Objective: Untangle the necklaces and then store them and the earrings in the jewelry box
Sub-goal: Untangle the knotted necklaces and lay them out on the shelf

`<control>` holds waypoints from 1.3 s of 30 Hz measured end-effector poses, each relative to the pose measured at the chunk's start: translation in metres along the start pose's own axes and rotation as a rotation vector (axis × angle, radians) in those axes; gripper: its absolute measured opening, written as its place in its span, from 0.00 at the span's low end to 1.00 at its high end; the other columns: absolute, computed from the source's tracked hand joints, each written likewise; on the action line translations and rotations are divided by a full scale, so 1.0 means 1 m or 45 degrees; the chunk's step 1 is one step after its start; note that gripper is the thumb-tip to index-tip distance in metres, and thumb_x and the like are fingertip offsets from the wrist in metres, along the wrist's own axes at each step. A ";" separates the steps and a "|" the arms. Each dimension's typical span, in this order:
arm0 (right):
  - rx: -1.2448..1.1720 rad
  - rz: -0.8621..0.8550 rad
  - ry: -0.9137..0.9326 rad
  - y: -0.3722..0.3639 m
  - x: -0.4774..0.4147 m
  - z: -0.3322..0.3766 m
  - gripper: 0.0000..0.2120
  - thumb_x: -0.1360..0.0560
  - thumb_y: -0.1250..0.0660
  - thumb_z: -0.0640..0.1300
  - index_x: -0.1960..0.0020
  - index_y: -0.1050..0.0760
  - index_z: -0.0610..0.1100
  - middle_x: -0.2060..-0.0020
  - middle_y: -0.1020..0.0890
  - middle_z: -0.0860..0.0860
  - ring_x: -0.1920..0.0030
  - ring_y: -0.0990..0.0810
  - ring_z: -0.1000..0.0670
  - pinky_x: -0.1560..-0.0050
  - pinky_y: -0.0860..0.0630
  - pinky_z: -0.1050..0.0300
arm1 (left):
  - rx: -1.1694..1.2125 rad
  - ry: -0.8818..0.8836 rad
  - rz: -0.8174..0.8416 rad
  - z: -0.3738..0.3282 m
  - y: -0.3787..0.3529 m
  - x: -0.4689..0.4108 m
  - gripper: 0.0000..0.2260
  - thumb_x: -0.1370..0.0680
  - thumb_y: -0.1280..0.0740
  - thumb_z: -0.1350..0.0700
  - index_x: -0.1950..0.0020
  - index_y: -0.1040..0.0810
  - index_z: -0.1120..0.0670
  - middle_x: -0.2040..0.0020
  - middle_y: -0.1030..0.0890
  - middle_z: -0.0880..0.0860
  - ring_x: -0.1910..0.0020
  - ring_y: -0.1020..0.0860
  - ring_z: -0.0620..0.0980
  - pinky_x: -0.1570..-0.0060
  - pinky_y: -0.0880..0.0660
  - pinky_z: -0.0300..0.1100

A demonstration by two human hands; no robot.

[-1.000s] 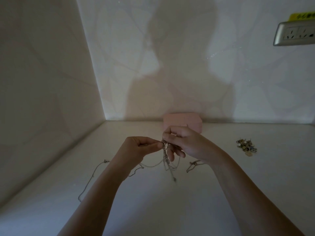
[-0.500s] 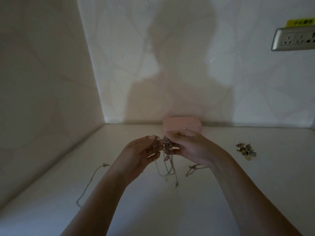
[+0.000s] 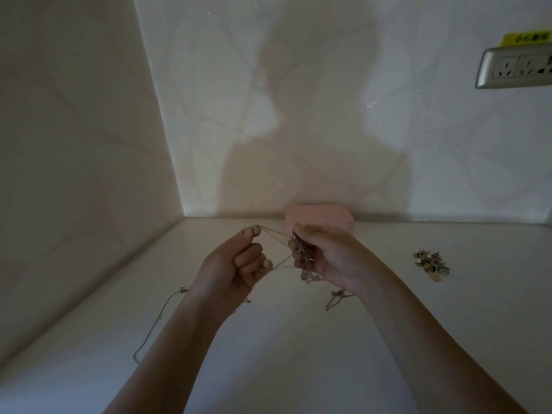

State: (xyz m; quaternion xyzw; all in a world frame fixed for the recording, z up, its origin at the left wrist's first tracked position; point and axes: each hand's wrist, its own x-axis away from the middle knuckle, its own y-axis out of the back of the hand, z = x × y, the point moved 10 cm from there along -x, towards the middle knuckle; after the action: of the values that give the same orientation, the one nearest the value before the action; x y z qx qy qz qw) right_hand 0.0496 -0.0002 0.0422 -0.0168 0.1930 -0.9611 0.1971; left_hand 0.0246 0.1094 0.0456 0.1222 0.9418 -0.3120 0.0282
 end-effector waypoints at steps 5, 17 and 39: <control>0.388 0.099 0.068 -0.008 0.007 0.005 0.10 0.21 0.37 0.43 0.58 0.25 0.40 0.70 0.23 0.50 0.77 0.32 0.56 0.75 0.34 0.66 | 0.012 0.078 0.038 -0.004 -0.001 0.004 0.14 0.25 0.42 0.59 0.44 0.22 0.52 0.74 0.38 0.47 0.76 0.49 0.42 0.85 0.42 0.27; 0.801 0.190 0.153 -0.017 0.015 0.011 0.06 0.25 0.31 0.44 0.52 0.16 0.46 0.72 0.22 0.51 0.75 0.40 0.53 0.73 0.43 0.62 | -0.199 0.077 0.051 -0.005 0.003 0.004 0.17 0.28 0.38 0.59 0.40 0.23 0.51 0.68 0.30 0.49 0.79 0.40 0.38 0.86 0.45 0.27; 0.539 -0.021 0.056 -0.001 0.007 0.006 0.06 0.25 0.34 0.33 0.58 0.19 0.40 0.68 0.19 0.48 0.74 0.28 0.55 0.74 0.35 0.66 | -0.224 0.124 0.121 0.004 0.005 0.003 0.21 0.45 0.18 0.42 0.59 0.16 0.52 0.68 0.32 0.46 0.80 0.39 0.38 0.84 0.41 0.27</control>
State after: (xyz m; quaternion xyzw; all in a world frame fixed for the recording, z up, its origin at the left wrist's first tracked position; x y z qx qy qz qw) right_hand 0.0431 -0.0045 0.0481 0.0445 -0.0091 -0.9818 0.1842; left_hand 0.0231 0.1113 0.0396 0.1788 0.9589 -0.2202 0.0076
